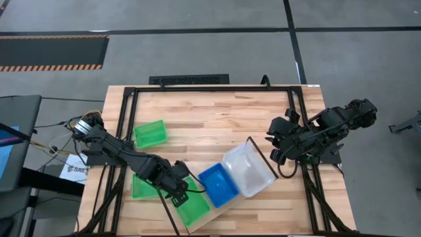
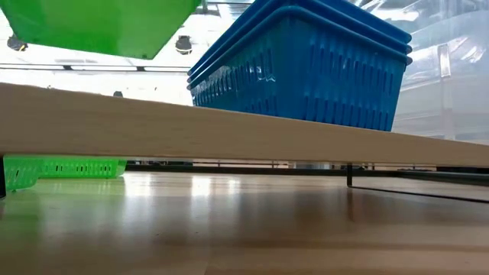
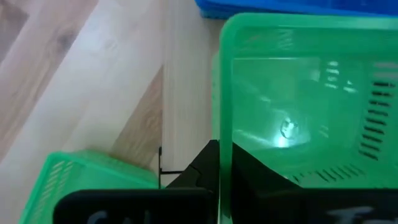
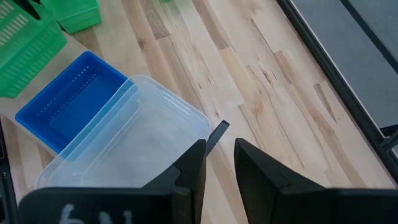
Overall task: Stack baskets on shelf by color
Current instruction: Put the middle green basket on the shelf, then stack the top green basket on top of the other green basket on the shelf
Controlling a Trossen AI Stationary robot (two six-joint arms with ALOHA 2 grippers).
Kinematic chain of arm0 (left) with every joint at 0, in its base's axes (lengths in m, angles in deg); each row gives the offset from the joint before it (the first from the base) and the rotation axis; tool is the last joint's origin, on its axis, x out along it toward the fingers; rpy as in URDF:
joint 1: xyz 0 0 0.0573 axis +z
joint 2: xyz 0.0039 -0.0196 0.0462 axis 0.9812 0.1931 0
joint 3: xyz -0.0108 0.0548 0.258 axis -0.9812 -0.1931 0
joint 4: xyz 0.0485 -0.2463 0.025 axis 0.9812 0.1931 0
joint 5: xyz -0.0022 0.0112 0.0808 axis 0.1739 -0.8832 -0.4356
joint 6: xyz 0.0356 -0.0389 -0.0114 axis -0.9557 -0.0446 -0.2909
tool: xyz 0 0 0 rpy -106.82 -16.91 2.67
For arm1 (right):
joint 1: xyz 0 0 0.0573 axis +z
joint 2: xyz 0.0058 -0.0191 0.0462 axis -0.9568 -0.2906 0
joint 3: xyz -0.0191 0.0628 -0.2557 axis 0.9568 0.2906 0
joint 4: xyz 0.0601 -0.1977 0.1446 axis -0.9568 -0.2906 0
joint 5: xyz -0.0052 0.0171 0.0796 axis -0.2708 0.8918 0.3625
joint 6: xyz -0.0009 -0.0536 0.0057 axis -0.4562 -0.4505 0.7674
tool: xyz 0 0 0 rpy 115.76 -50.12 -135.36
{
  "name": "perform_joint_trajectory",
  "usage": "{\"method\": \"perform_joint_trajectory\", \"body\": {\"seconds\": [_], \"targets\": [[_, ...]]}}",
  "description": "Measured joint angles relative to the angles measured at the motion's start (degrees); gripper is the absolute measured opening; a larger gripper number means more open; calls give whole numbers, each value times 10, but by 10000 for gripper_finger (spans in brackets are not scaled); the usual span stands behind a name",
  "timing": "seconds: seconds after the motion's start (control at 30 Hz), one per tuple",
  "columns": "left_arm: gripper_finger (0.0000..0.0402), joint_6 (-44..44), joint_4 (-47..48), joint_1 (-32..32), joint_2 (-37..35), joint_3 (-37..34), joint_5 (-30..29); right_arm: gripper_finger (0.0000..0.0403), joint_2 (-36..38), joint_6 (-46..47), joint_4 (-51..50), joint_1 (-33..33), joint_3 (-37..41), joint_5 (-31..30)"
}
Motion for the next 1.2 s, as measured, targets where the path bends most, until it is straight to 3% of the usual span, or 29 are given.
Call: {"method": "perform_joint_trajectory", "body": {"seconds": [0.53, 1.2], "targets": [[65, -18, -48, 2, 0, 0, 17, 106, 0, -1, 0, 0, 0, 0], [111, -5, -92, 9, 0, 0, 50, 106, 0, -2, 0, 0, 0, 0]]}}
